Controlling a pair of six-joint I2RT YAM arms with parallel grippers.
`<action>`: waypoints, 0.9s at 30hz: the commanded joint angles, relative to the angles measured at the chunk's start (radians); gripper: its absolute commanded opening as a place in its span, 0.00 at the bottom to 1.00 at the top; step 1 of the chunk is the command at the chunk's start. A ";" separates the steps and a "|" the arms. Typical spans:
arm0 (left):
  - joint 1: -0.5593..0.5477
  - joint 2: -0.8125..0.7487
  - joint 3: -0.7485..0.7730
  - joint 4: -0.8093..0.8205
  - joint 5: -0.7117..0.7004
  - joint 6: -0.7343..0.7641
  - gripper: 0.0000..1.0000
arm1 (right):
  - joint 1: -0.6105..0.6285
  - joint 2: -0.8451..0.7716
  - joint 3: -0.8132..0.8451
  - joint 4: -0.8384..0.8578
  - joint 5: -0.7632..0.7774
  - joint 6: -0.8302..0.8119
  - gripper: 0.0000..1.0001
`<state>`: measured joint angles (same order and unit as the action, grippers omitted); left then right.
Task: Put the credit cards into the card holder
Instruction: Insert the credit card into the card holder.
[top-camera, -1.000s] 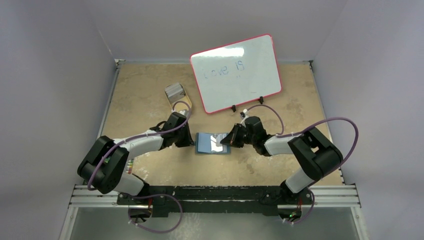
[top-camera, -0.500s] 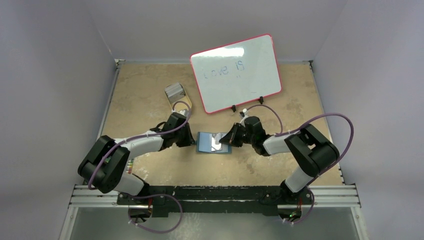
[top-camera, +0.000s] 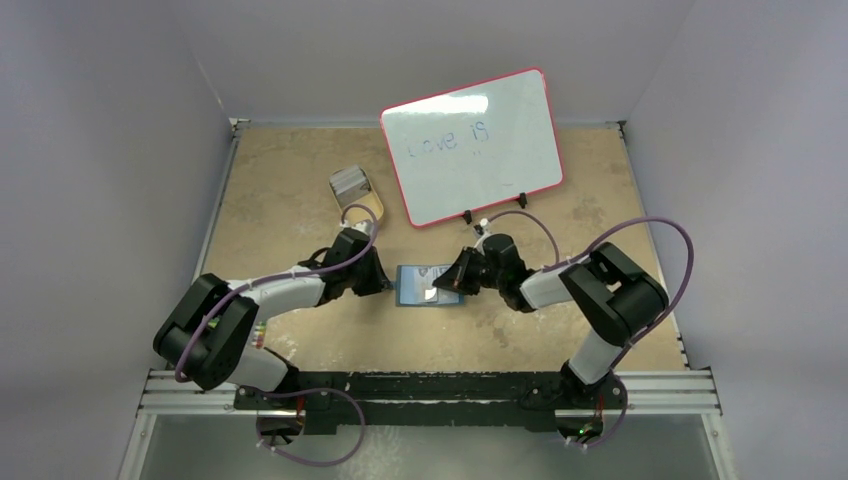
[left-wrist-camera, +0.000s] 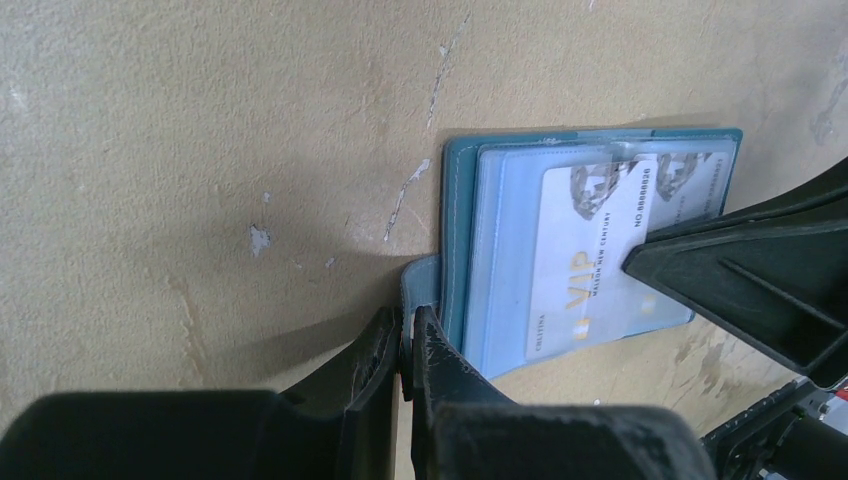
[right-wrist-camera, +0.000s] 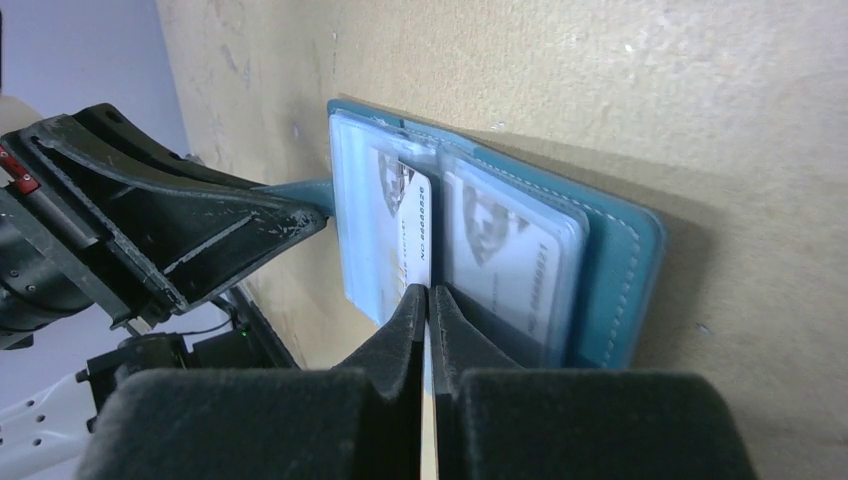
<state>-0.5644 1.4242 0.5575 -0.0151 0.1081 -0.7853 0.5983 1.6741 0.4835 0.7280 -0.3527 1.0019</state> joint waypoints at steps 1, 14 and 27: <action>-0.009 -0.007 -0.023 -0.020 0.008 -0.013 0.00 | 0.026 0.035 0.057 -0.018 0.002 -0.023 0.00; -0.013 -0.036 -0.045 0.006 -0.005 -0.054 0.00 | 0.055 0.043 0.093 -0.057 0.023 -0.026 0.11; -0.020 -0.051 -0.080 0.058 -0.030 -0.127 0.00 | 0.056 -0.041 0.096 -0.158 0.062 -0.048 0.18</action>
<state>-0.5724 1.3853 0.4995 0.0338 0.0998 -0.8833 0.6495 1.7203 0.5488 0.6849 -0.3473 1.0012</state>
